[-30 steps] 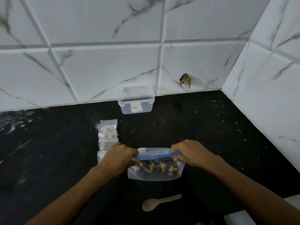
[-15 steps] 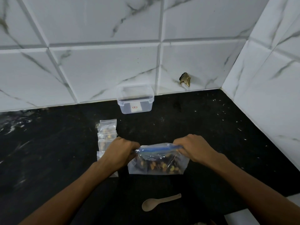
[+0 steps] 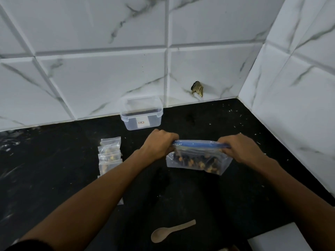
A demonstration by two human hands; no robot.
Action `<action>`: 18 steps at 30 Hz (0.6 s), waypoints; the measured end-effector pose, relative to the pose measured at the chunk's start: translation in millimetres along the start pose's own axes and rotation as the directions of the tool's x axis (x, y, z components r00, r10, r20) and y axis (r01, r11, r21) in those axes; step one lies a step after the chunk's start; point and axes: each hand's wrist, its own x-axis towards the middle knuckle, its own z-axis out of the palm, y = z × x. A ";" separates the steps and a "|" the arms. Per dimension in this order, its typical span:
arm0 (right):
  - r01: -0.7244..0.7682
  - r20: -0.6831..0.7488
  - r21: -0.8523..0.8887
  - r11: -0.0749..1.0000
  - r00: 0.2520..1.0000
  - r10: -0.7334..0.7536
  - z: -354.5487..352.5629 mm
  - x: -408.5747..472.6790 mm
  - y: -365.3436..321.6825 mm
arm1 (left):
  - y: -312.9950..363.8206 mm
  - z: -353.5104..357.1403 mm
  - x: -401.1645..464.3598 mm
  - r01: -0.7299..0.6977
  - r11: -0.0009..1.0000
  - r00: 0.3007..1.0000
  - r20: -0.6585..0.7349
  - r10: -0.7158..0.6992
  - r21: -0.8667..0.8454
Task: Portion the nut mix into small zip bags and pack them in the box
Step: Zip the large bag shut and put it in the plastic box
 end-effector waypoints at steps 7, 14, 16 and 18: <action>-0.006 0.104 0.002 1.000 0.995 0.006 13.1 3.5 7.9 | 2.7 11.1 8.6 0.025 1.000 0.991 0.129 -0.025 0.007; 0.008 0.196 -0.061 0.998 0.981 0.004 -5.6 4.5 6.4 | -4.4 1.0 3.7 0.090 0.996 0.976 0.196 -0.092 0.021; 0.005 0.227 -0.094 0.996 0.974 0.017 -14.7 5.1 5.8 | -11.2 -5.7 -3.8 0.110 0.993 0.975 0.191 -0.116 0.041; 0.000 0.258 -0.116 0.993 0.966 0.031 -26.9 10.6 0.4 | -21.9 -17.2 -16.3 0.158 0.987 0.975 0.153 -0.161 0.036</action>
